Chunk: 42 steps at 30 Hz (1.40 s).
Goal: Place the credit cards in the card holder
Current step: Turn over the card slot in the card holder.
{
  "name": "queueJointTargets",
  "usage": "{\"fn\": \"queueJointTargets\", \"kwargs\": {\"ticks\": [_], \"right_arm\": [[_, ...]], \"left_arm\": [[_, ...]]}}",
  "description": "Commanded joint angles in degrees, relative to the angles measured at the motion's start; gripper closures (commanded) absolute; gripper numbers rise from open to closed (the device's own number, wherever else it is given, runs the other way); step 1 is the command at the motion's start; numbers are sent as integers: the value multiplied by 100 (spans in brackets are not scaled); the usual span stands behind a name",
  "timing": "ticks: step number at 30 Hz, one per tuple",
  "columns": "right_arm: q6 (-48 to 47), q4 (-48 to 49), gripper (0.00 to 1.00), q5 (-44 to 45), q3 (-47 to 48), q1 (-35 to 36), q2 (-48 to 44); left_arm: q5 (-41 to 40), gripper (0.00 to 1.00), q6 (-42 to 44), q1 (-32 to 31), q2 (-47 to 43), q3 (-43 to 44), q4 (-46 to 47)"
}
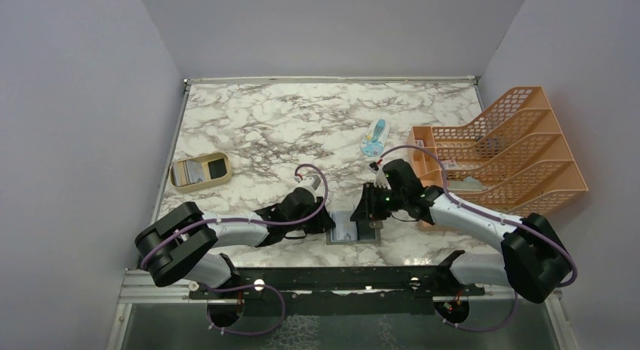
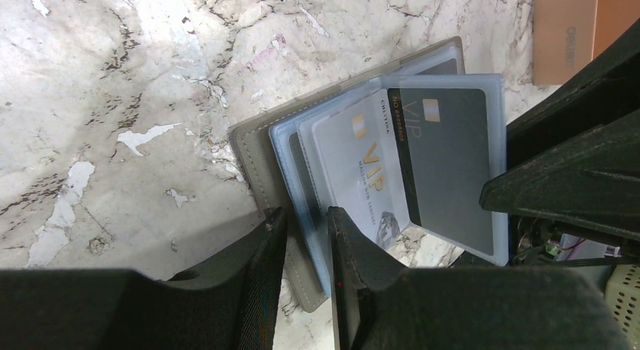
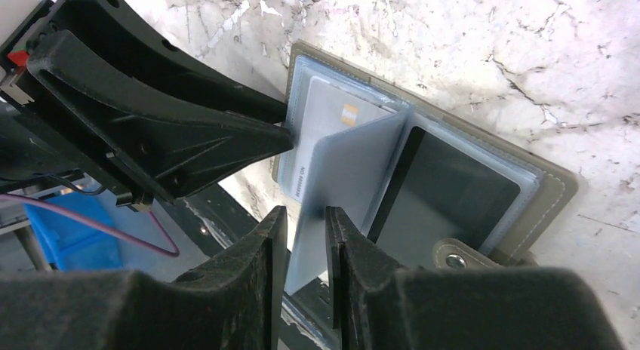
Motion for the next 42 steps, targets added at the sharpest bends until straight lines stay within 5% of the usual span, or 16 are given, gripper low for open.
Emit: {"fn": "queueJointTargets", "kwargs": {"ticks": [1, 7, 12, 20, 31, 42], "right_arm": [[142, 521, 78, -287, -122, 25, -14], [230, 904, 86, -534, -274, 23, 62], [244, 1073, 76, -631, -336, 29, 118], [109, 803, 94, -280, -305, 21, 226], [28, 455, 67, -10, -161, 31, 252], [131, 1124, 67, -294, -235, 29, 697]], "left_arm": [[61, 71, -16, -52, -15, -37, -45], [65, 71, -2, -50, -6, -30, -48], [61, 71, 2, -48, -17, -29, -48], [57, 71, -15, -52, -33, -63, -48], [-207, 66, -71, -52, -728, 71, -448], [-435, 62, 235, -41, -572, 330, -859]]}}
